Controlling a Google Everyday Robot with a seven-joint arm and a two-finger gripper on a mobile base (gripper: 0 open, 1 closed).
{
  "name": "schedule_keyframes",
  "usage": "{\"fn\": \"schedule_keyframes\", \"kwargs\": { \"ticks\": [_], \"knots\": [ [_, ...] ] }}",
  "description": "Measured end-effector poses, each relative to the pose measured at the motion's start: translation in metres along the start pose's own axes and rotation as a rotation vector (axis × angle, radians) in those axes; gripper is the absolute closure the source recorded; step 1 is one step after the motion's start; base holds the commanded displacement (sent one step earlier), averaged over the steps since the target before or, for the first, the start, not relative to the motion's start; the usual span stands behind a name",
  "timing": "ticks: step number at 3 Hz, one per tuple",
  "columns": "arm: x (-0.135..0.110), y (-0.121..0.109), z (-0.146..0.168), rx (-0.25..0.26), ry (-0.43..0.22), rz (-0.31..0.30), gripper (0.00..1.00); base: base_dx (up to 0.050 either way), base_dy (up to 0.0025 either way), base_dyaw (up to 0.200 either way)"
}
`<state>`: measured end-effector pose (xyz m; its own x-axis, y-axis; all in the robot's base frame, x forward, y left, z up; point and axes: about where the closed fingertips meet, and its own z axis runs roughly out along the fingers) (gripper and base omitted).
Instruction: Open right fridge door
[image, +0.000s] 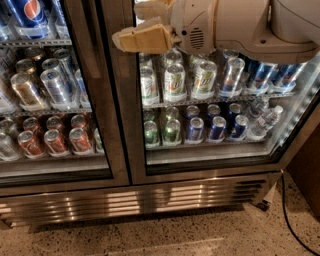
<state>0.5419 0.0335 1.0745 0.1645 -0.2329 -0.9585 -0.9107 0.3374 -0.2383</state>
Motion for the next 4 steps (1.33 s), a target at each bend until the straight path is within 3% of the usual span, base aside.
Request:
{"fn": "schedule_keyframes", "kwargs": {
  "ticks": [2,4],
  "knots": [
    [0.001,0.006,-0.003,-0.002,0.008,0.020,0.40,0.000,0.00000,0.000],
    [0.007,0.002,0.017,-0.032,-0.031,0.034,0.39,0.000,0.00000,0.000]
  ]
}}
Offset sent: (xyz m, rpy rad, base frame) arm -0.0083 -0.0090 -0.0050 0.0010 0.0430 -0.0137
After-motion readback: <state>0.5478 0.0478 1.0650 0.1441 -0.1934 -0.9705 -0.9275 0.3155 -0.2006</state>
